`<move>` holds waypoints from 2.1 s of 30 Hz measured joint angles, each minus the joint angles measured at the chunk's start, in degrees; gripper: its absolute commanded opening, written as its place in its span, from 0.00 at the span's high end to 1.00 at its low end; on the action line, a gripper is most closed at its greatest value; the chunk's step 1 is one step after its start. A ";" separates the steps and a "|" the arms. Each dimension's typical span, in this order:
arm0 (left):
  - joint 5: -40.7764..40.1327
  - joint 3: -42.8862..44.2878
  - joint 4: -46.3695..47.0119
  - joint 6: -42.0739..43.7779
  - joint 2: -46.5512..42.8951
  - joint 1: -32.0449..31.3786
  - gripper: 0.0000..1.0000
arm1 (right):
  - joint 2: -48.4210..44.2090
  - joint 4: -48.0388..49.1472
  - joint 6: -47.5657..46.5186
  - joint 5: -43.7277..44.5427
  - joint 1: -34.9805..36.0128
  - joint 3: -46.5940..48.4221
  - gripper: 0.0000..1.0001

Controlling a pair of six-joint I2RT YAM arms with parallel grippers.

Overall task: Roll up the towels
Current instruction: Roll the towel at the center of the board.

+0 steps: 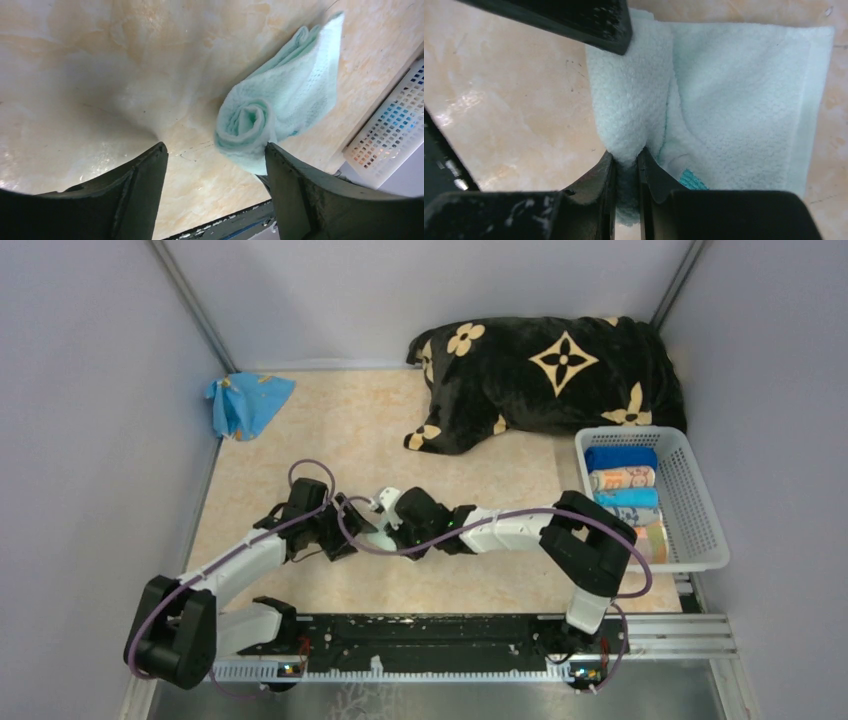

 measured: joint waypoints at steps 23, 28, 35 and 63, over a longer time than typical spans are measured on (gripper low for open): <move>3.85 0.74 4.61 0.39 4.48 -4.04 0.37 | 10.32 26.14 30.69 -53.02 -21.92 -9.33 0.89; 3.87 1.31 7.48 -0.26 8.66 -5.16 0.45 | 10.05 27.04 32.52 -52.72 -22.21 -10.47 0.80; 4.20 3.19 9.05 -0.94 12.24 -6.08 0.46 | 0.15 14.56 26.67 -39.85 -20.28 -10.86 0.58; 3.89 5.22 8.07 -1.05 14.21 -6.60 0.40 | -1.62 -7.80 -2.64 18.18 9.25 -0.15 0.49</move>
